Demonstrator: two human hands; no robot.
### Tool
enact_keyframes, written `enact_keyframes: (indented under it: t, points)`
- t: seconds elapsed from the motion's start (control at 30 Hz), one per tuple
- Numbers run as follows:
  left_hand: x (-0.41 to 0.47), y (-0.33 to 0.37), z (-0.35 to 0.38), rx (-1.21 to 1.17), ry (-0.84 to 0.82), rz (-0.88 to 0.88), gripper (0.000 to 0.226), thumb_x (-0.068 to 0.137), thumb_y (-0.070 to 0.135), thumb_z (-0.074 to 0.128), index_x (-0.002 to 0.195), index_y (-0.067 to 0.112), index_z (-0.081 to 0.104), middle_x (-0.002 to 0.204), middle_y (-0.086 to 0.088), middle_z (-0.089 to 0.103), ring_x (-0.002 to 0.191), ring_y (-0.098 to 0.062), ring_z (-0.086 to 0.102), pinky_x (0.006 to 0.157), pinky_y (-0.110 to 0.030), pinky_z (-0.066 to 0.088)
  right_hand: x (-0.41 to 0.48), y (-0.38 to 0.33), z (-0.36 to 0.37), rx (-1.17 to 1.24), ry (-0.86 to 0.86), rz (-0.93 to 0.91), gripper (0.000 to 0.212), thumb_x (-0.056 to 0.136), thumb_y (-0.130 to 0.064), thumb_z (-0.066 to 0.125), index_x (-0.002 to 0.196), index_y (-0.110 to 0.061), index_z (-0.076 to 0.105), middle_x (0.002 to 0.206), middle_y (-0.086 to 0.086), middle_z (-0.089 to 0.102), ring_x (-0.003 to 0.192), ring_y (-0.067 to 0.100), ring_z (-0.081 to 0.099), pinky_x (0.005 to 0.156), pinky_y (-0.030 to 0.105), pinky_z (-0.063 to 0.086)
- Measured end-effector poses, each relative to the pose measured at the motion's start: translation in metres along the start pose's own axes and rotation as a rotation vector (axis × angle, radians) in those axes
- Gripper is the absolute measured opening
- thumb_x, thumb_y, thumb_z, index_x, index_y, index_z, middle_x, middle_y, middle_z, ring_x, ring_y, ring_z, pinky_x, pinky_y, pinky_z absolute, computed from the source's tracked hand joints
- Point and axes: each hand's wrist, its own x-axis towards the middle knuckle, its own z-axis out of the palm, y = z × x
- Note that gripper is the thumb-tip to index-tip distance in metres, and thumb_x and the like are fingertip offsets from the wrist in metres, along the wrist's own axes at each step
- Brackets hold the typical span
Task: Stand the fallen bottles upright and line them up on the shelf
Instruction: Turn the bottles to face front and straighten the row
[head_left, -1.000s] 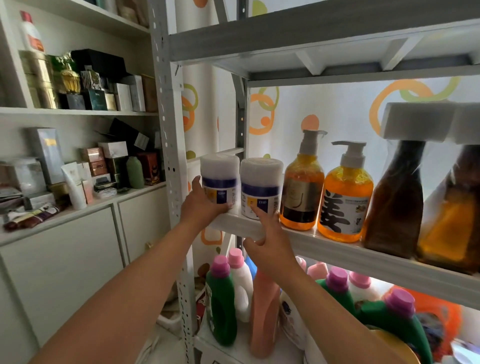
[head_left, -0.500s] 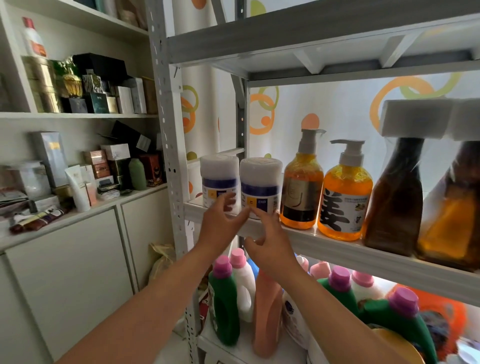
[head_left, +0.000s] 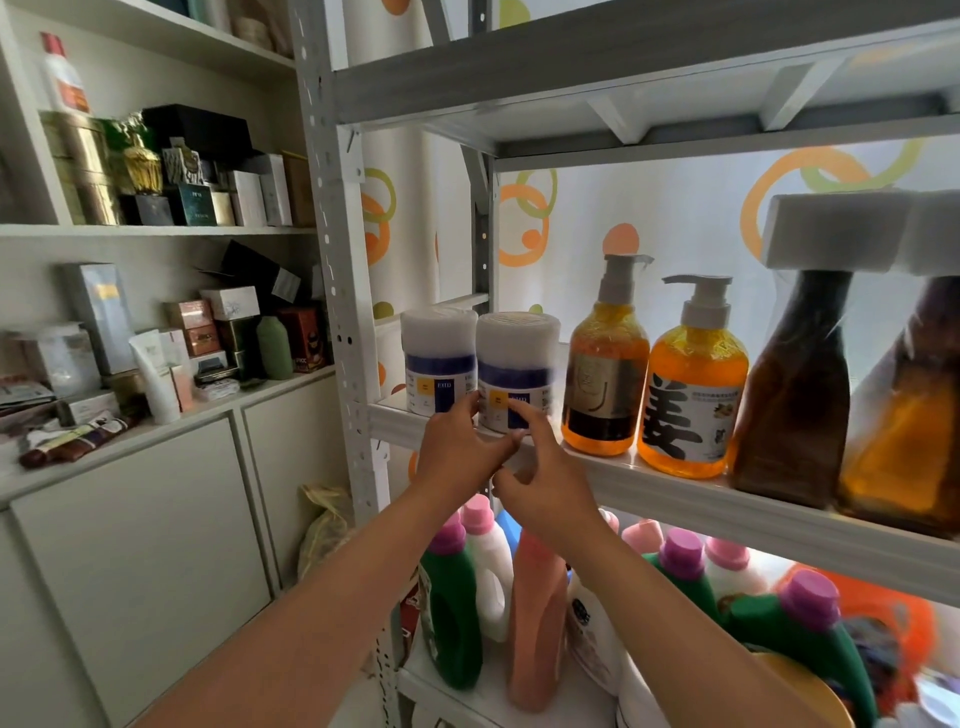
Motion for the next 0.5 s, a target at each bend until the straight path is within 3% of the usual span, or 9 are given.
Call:
enact_keyframes:
  t: [0.13,0.3,0.37,0.5]
  points:
    - [0.001,-0.004,0.0,-0.008,-0.017,-0.011,0.056,0.08,0.038,0.069,0.13,0.025,0.048,0.123,0.005,0.061,0.112,-0.017,0.058,0.085,-0.024,0.037,0.0,-0.001,0.001,-0.007,-0.003,0.02,0.068,0.083,-0.006,0.059,0.135,-0.037,0.029,0.135,-0.001,0.05,0.103,0.018,0.058,0.077,0.021,0.052]
    - [0.004,-0.007,-0.003,-0.111,-0.047,-0.038,0.057,0.082,0.032,0.068,0.133,0.025,0.043,0.127,0.006,0.058,0.114,-0.015,0.056,0.091,-0.025,0.041,0.0,0.002,-0.001,0.018,-0.036,0.033,0.065,0.084,-0.005,0.057,0.135,-0.036,0.031,0.116,-0.003,0.055,0.068,0.001,0.051,0.054,0.006,0.039]
    - [0.0,-0.004,-0.003,-0.155,0.009,-0.027,0.054,0.083,0.03,0.068,0.131,0.024,0.043,0.12,0.009,0.057,0.106,-0.01,0.055,0.09,-0.025,0.043,-0.002,0.002,-0.004,0.04,-0.026,0.041,0.062,0.085,-0.005,0.055,0.135,-0.034,0.034,0.103,-0.011,0.054,0.066,0.003,0.055,0.053,0.005,0.041]
    - [-0.016,0.009,0.007,-0.163,0.2,0.062,0.025,0.086,0.025,0.061,0.109,0.024,0.052,0.106,0.007,0.06,0.082,-0.006,0.058,0.076,-0.023,0.05,-0.014,0.004,-0.012,0.084,0.249,0.034,0.046,0.088,-0.004,0.051,0.128,-0.027,0.046,0.093,-0.018,0.056,0.072,-0.002,0.057,0.058,0.003,0.044]
